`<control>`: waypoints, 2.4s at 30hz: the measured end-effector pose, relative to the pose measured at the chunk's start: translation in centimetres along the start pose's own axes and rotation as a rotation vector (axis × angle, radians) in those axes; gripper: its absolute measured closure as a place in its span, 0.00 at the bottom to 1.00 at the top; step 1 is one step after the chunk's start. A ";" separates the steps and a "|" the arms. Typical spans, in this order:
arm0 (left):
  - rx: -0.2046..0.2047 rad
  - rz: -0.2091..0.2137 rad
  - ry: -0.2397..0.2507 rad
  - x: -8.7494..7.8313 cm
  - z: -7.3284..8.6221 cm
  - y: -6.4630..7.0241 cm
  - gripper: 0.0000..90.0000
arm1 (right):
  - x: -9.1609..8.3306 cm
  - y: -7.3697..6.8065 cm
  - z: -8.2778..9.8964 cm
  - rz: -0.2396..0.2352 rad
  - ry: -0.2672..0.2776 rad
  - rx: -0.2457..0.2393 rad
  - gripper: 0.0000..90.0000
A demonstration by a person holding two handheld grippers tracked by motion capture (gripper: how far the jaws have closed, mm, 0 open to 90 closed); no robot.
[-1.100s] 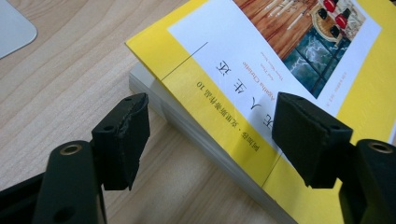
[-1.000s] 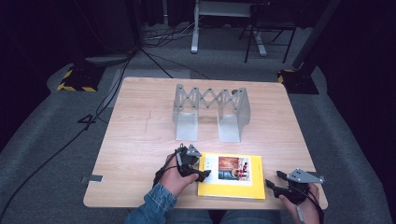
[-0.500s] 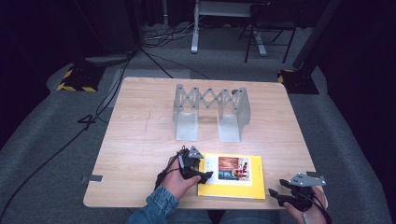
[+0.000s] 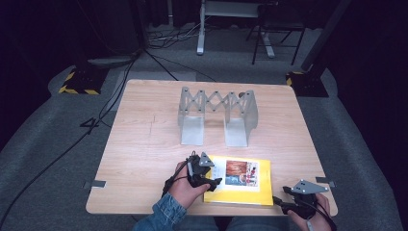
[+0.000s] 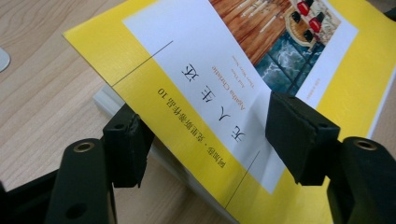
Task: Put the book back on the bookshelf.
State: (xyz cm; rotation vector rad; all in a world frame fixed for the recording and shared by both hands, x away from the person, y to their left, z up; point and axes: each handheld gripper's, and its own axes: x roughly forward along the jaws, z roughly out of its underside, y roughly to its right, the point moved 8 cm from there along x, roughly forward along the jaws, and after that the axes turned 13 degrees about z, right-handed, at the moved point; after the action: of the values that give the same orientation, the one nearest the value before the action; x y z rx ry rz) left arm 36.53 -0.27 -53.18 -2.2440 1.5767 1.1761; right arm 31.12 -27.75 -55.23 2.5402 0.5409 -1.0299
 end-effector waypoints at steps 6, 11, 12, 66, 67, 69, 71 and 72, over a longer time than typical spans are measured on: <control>-0.014 0.153 0.035 0.0 -0.2 1.4 0.71 | 0.0 0.0 0.0 0.001 -0.001 0.001 0.46; 0.078 0.118 -0.020 0.9 -0.2 2.5 0.82 | 0.0 0.0 0.0 0.002 0.000 0.003 0.46; 0.080 0.128 -0.021 0.8 -0.3 2.7 0.82 | 0.0 0.0 0.0 0.002 0.001 0.003 0.46; 0.173 0.255 0.070 -5.1 -6.7 7.3 0.97 | -4.8 -3.8 -4.5 0.046 0.351 -0.182 0.30; 0.198 0.259 0.054 -5.5 -7.2 8.0 0.98 | -5.0 -4.0 -4.8 0.050 0.362 -0.194 0.30; 0.225 0.258 0.036 -5.9 -7.7 8.7 0.99 | -5.2 -4.1 -5.0 0.051 0.371 -0.199 0.30; 0.247 0.257 0.018 -6.3 -8.1 9.4 0.99 | -5.6 -4.2 -5.3 0.055 0.387 -0.203 0.30; 0.247 0.257 0.018 -6.3 -8.1 9.4 0.99 | -5.6 -4.2 -5.3 0.055 0.387 -0.203 0.30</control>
State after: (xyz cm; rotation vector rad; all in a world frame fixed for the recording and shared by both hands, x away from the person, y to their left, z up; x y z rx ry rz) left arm 31.76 -4.05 -40.67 -1.9469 1.9432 0.9536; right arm 28.56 -22.96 -48.40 2.5591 0.6360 -0.4355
